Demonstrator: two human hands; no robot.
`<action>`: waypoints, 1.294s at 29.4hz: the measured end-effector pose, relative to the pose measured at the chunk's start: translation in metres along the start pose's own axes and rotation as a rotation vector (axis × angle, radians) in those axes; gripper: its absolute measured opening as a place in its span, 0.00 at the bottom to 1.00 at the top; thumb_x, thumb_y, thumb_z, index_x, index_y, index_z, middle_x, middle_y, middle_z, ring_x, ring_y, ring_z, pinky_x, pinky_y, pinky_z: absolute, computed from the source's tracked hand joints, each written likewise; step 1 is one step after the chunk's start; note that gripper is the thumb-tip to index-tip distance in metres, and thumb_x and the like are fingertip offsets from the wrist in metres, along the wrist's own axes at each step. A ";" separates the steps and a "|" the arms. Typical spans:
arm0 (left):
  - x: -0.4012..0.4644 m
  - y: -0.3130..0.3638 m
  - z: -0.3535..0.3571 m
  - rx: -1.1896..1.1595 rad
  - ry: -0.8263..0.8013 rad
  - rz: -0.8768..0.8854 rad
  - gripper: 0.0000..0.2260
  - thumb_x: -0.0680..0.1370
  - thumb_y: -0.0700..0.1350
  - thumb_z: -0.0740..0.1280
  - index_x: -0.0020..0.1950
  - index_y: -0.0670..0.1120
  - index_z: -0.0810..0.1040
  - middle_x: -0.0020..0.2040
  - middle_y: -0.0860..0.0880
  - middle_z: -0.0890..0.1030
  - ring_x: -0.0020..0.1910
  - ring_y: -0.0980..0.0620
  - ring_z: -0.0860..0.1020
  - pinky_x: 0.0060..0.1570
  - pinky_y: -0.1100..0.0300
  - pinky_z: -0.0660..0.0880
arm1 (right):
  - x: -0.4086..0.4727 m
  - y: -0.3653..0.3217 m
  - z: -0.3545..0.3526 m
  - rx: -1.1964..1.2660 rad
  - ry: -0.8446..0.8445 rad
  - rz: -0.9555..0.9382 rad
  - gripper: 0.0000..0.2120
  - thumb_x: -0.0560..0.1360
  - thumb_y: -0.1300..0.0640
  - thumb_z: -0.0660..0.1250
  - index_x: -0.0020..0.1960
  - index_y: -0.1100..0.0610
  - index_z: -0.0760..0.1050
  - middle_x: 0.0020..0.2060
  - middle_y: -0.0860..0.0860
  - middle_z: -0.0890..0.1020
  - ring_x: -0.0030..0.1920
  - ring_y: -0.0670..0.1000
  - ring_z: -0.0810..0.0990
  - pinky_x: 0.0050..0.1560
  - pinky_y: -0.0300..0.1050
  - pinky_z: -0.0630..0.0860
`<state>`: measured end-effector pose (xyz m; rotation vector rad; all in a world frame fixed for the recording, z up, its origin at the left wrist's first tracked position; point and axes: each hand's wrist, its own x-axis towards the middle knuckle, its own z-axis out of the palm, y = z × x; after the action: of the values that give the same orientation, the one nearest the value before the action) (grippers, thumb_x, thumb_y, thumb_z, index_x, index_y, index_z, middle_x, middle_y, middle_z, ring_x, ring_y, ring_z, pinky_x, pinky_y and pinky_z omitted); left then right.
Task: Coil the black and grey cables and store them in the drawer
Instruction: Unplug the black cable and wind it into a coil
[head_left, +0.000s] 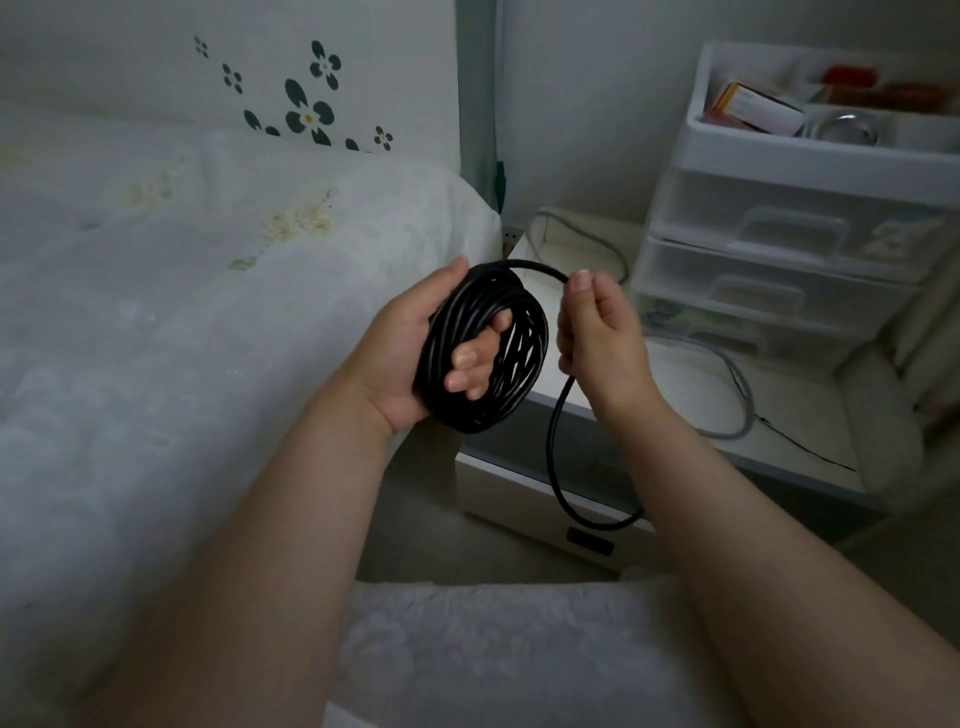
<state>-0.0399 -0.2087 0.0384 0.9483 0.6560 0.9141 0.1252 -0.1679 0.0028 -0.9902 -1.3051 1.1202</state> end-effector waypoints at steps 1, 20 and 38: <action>0.001 -0.001 0.001 0.021 0.006 -0.007 0.25 0.81 0.57 0.49 0.41 0.40 0.74 0.21 0.51 0.68 0.17 0.55 0.66 0.23 0.63 0.68 | 0.000 -0.001 -0.001 0.018 0.039 -0.014 0.16 0.82 0.52 0.54 0.36 0.53 0.62 0.28 0.49 0.62 0.26 0.46 0.58 0.23 0.38 0.55; 0.017 -0.003 0.003 -0.536 0.392 0.327 0.22 0.81 0.57 0.51 0.38 0.44 0.73 0.22 0.53 0.68 0.19 0.57 0.64 0.24 0.64 0.64 | -0.021 0.005 0.014 -0.196 -0.390 0.324 0.11 0.83 0.57 0.53 0.60 0.54 0.71 0.31 0.51 0.68 0.24 0.46 0.67 0.22 0.38 0.68; 0.042 -0.023 0.003 0.664 0.885 0.245 0.24 0.82 0.57 0.53 0.34 0.45 0.73 0.29 0.48 0.76 0.27 0.52 0.74 0.30 0.61 0.73 | -0.035 -0.017 0.014 -0.989 -0.446 -0.227 0.15 0.73 0.41 0.66 0.45 0.54 0.75 0.31 0.46 0.74 0.33 0.45 0.71 0.34 0.42 0.66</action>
<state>-0.0090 -0.1799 0.0158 1.2069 1.6968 1.3828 0.1143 -0.2063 0.0129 -1.2635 -2.3747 0.4819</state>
